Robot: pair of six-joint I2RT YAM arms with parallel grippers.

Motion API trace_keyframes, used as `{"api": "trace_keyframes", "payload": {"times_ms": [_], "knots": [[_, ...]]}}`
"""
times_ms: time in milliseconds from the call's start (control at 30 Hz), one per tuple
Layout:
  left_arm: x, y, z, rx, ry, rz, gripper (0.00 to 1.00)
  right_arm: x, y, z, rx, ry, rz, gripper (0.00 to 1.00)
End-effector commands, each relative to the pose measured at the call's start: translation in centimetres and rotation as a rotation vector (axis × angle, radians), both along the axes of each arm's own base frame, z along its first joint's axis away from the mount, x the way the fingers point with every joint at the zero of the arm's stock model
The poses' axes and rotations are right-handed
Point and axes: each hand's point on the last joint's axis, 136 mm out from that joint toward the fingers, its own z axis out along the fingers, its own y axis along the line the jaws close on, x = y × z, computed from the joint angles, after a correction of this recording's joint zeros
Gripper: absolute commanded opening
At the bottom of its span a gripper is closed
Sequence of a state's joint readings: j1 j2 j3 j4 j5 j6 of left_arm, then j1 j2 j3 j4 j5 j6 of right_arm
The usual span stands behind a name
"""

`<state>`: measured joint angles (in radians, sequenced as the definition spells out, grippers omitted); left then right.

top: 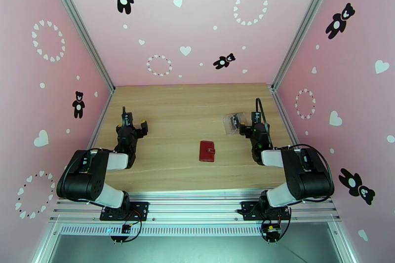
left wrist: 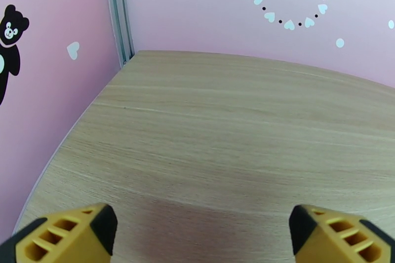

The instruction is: Put the credit cards into the card holder

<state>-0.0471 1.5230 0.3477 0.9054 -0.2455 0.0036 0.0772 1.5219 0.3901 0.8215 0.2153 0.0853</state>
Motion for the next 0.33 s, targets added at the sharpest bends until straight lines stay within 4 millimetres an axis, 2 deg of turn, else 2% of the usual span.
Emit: {"api": "trace_keyframes", "payload": {"times_ms": [0,167,300], "knots": [[0.39,0.12,0.35,-0.012,-0.012,0.001,0.98,0.23,0.33,-0.06,-0.003,0.004,0.023,0.99],[0.39,0.11,0.37,-0.013,-0.013,0.001,0.98,0.86,0.38,-0.54,0.011,0.037,0.036,0.99],[0.37,0.11,0.33,-0.013,-0.012,0.001,0.99,0.47,0.72,-0.12,0.012,0.013,0.063,0.99]]}}
